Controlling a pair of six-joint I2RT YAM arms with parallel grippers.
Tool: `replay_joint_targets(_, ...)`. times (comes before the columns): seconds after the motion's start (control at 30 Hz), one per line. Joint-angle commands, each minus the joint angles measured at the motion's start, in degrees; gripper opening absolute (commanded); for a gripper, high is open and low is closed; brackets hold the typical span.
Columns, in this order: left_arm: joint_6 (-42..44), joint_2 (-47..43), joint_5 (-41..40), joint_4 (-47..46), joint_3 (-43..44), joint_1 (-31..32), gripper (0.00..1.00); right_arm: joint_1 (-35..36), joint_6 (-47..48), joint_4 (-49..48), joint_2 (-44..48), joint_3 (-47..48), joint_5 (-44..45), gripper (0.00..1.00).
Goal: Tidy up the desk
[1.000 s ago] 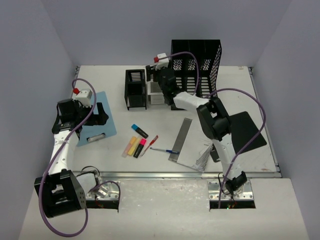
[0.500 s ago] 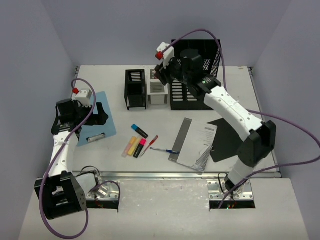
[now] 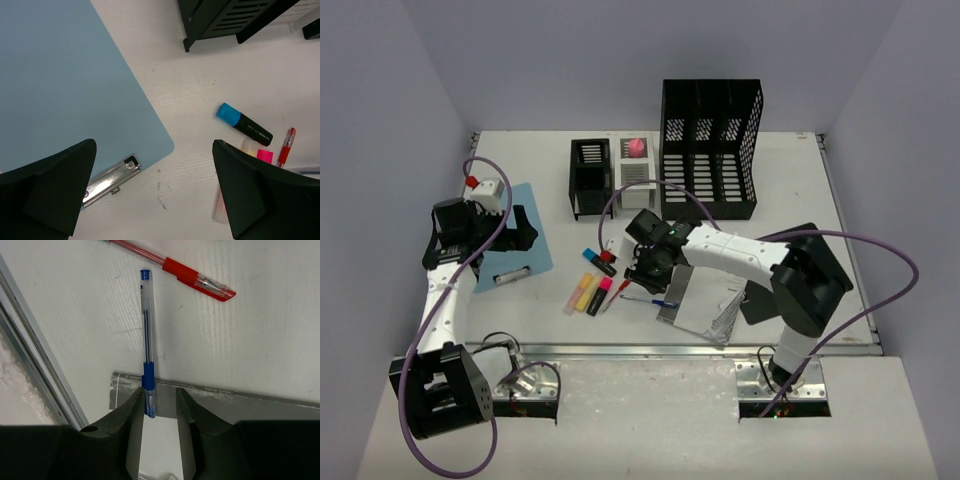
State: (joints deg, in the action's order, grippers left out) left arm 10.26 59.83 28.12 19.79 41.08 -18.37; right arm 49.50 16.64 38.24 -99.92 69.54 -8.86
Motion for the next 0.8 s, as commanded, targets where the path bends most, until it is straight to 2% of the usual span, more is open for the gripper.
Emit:
replay_joint_targets(0.0,0.72,-1.21,0.97,-1.25,0.40,-0.61,1.00,0.60,-3.19,-0.18,-1.06,1.13,2.36,0.32)
replay_joint_targets(0.57,0.99,-1.21,1.32,-1.16,0.40,-0.70,1.00,3.86,-8.29,-3.87,-11.96,2.36,-0.46,0.31)
replay_joint_targets(0.6,1.16,-1.38,1.41,-1.16,0.40,-0.70,1.00,3.85,-8.29,-4.57,-12.31,2.27,-0.19,0.24)
replay_joint_targets(0.67,0.99,-2.17,1.76,-1.77,0.06,-0.70,1.00,3.94,-8.47,-4.67,-13.89,2.88,0.86,0.15)
replay_joint_targets(0.7,0.64,-2.70,2.20,-2.38,-0.30,-0.61,1.00,3.86,-8.64,-4.49,-14.42,3.15,1.13,0.01)
replay_joint_targets(0.77,2.47,-5.07,5.18,-3.79,-1.26,-0.61,0.98,3.94,-9.87,-2.83,-14.08,3.93,0.26,0.01)
